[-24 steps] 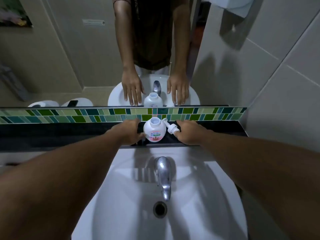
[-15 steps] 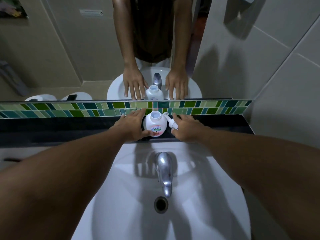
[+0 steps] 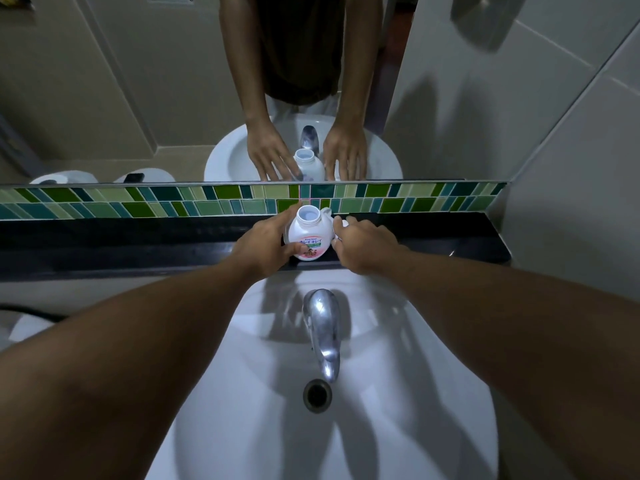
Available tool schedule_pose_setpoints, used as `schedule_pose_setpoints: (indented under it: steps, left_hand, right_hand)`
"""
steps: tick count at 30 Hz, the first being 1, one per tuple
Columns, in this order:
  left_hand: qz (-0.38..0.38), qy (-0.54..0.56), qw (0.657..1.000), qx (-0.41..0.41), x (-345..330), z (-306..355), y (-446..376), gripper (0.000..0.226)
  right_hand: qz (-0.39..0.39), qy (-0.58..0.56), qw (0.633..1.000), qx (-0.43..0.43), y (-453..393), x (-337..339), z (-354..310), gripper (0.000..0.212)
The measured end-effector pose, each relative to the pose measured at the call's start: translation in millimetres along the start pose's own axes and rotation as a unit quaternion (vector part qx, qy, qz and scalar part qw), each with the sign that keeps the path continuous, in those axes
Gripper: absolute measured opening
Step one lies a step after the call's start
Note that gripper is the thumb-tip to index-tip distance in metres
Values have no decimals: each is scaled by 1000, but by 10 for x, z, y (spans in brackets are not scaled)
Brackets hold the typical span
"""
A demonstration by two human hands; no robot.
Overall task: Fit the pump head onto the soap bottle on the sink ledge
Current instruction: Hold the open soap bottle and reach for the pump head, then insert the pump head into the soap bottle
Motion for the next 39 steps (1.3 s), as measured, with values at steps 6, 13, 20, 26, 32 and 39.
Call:
schedule_pose_setpoints:
  steps: [6, 13, 20, 26, 32, 39]
  left_hand:
    - [27, 51, 998, 7, 5, 24, 10, 73]
    - [24, 57, 998, 23, 5, 37, 1, 68]
    - [13, 64, 997, 32, 6, 28, -12, 66]
    - [12, 77, 996, 36, 7, 26, -13, 64]
    - [11, 79, 996, 37, -4, 11, -13, 65]
    - [9, 82, 996, 39, -2, 3, -8, 64]
  right_hand:
    - [58, -68, 996, 6, 22, 137, -7, 36]
    - [139, -131, 980, -62, 166, 192, 231, 42]
    - [227, -273, 933, -55, 388, 567, 544, 36]
    - [292, -250, 921, 59, 555, 1203, 361, 34]
    - [279, -216, 931, 96, 549, 1469, 191, 34]
    - [300, -335, 885, 117, 522, 1575, -29, 38]
Point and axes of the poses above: each hand's wrist, its own y-axis away from the middle knuckle, its own x-axis out of the back of the hand, z = x × y, the point moved 10 cm from there along -y, towards the middle knuckle, and after that the axes turned 7 degrees about -z, right-handed, at the moved point
